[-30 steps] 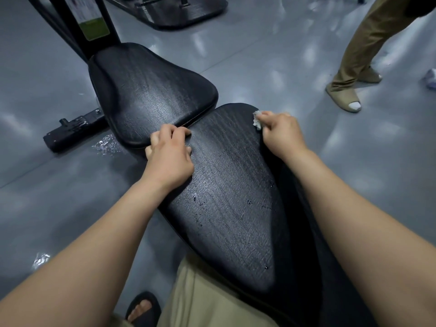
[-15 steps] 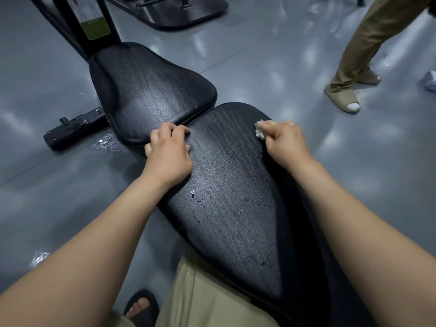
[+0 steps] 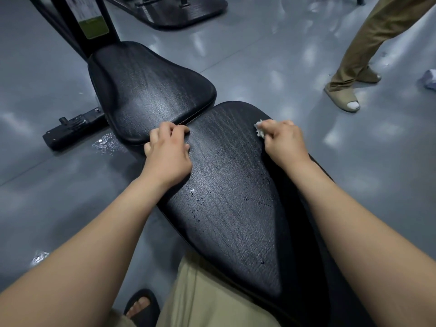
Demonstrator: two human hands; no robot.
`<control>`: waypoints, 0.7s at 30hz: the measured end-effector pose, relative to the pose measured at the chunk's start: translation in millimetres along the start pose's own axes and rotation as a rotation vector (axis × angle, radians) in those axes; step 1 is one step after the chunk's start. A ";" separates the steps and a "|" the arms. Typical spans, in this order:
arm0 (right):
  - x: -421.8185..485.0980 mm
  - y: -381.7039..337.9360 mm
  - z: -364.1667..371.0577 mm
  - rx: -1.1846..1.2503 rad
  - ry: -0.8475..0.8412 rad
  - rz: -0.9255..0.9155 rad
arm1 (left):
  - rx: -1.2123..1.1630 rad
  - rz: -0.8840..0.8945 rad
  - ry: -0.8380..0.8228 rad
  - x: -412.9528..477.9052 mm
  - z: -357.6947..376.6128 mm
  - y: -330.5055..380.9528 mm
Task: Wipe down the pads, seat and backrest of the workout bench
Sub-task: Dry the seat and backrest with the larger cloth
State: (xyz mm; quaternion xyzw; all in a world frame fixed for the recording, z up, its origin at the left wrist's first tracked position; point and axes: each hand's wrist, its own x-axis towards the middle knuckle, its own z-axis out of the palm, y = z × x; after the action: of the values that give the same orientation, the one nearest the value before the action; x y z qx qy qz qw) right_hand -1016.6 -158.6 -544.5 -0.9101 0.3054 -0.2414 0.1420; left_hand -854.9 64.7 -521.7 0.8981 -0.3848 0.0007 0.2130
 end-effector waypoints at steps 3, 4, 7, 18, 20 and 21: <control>-19.4 -4.6 -3.0 -0.013 -0.014 -0.025 | 0.002 0.002 -0.004 0.3 0.2 0.1; -31.9 -4.0 -4.7 -0.011 -0.027 -0.060 | 0.002 0.001 -0.005 0.0 0.9 0.1; -50.8 -0.8 -13.0 0.027 -0.053 -0.170 | 0.004 -0.001 0.004 0.1 1.5 0.0; -53.2 -17.0 -10.4 0.097 -0.098 -0.188 | -0.008 -0.001 -0.005 0.5 0.2 -1.0; -55.4 -17.3 -14.5 0.075 -0.137 -0.306 | -0.011 0.002 -0.001 0.8 0.6 -1.4; -47.6 -15.6 -13.2 0.047 -0.139 -0.348 | -0.011 0.003 0.000 0.3 0.6 -2.0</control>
State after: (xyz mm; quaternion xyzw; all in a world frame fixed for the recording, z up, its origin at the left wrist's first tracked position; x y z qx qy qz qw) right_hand -1049.1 -118.3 -543.8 -0.9601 0.1270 -0.2060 0.1400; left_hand -853.4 65.5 -522.9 0.8963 -0.3861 -0.0014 0.2181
